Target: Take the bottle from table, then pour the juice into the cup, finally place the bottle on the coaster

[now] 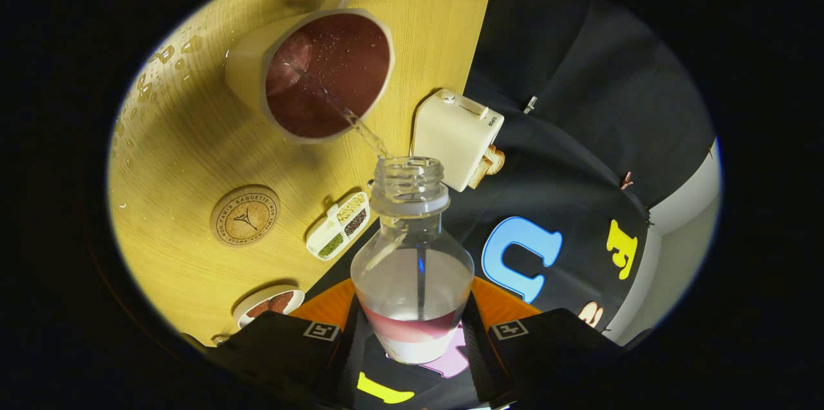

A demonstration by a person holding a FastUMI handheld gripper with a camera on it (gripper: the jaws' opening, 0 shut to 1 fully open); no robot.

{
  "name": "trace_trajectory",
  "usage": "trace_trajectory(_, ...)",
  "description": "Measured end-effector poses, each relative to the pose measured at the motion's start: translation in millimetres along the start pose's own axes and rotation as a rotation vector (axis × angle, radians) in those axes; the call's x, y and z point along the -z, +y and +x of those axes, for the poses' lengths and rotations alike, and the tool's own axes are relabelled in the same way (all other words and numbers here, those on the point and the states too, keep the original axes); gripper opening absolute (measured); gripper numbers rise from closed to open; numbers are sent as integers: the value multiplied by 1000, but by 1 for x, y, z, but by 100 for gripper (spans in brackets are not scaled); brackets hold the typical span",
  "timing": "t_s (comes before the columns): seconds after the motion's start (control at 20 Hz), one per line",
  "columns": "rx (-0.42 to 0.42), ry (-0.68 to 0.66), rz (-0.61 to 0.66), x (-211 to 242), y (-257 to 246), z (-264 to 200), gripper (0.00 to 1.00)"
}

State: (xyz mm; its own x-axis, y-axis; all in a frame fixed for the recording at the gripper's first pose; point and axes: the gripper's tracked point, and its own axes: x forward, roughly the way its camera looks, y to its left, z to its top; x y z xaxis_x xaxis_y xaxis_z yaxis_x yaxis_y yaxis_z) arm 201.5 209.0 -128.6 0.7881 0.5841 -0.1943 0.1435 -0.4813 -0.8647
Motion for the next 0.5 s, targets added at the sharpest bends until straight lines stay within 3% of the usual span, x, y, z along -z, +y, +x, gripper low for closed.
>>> trace_trajectory(0.5, 20, -33, -67, -11, -7, 3, 70)
